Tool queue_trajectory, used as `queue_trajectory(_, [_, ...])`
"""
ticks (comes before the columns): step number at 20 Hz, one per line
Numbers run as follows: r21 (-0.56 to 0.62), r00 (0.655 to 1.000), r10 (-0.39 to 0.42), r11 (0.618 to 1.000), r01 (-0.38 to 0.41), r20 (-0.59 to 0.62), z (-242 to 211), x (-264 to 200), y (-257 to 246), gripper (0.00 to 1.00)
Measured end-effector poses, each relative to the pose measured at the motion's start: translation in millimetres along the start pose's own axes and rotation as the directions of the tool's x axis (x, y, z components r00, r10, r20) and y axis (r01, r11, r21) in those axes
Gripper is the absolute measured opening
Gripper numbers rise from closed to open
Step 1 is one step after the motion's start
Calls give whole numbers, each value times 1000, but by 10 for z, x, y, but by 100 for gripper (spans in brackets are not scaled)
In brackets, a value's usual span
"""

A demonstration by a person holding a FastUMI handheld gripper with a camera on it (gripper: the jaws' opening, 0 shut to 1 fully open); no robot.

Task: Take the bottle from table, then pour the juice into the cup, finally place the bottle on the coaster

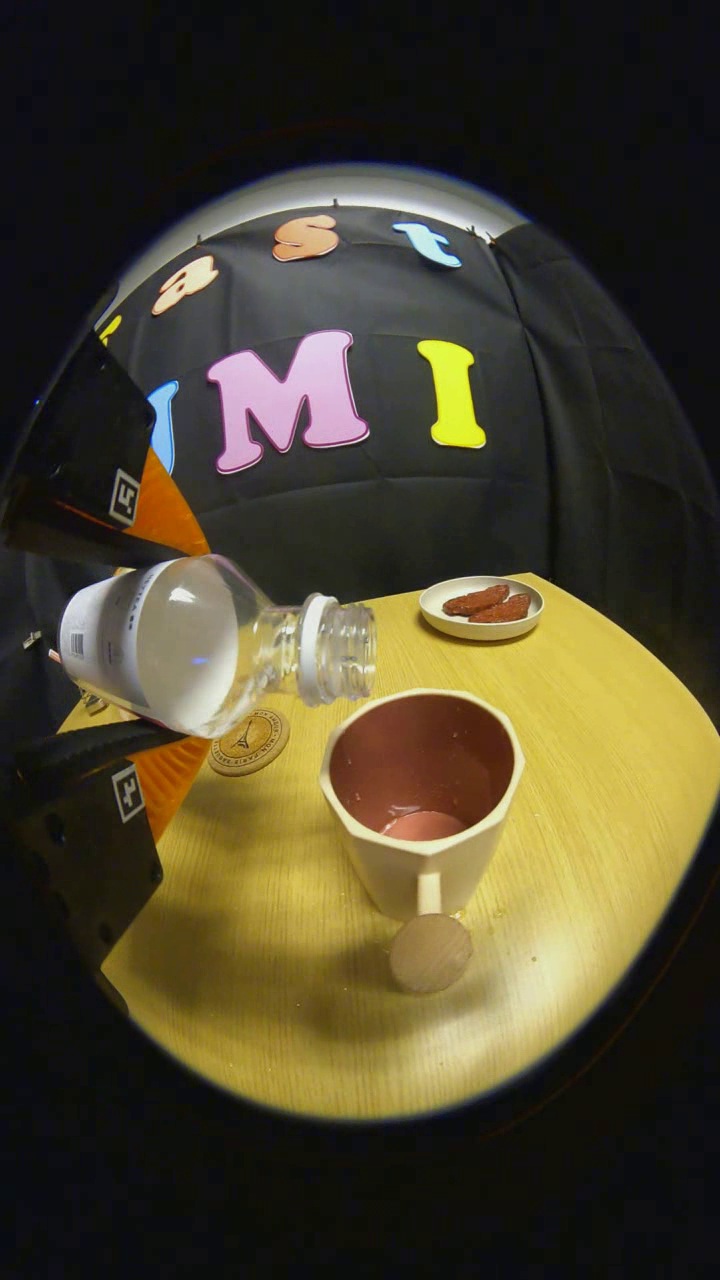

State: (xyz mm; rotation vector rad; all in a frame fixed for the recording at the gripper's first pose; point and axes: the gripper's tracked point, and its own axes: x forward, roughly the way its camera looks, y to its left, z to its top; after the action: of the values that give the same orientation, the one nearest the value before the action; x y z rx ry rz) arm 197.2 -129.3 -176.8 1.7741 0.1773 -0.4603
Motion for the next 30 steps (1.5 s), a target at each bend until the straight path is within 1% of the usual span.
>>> queue_trajectory(5, [149, 999, -6, 989, 11, -34, -24, 51, 39, 71])
queue_trajectory(8, [174, 999, -24, 984, 29, -32, 5, 67, 32, 71])
queue_trajectory(13, [267, 999, -21, 963, 27, -27, 58, 73, 66, 71])
queue_trajectory(19, [372, 999, -24, 928, 36, -35, 27, 62, 97, 71])
queue_trajectory(22, [422, 997, -39, 904, 63, -66, -3, 36, 120, 71])
queue_trajectory(27, [506, 995, -40, 859, 81, -91, 15, 29, 181, 71])
queue_trajectory(30, [519, 990, -60, 846, 120, -131, -42, 20, 165, 71])
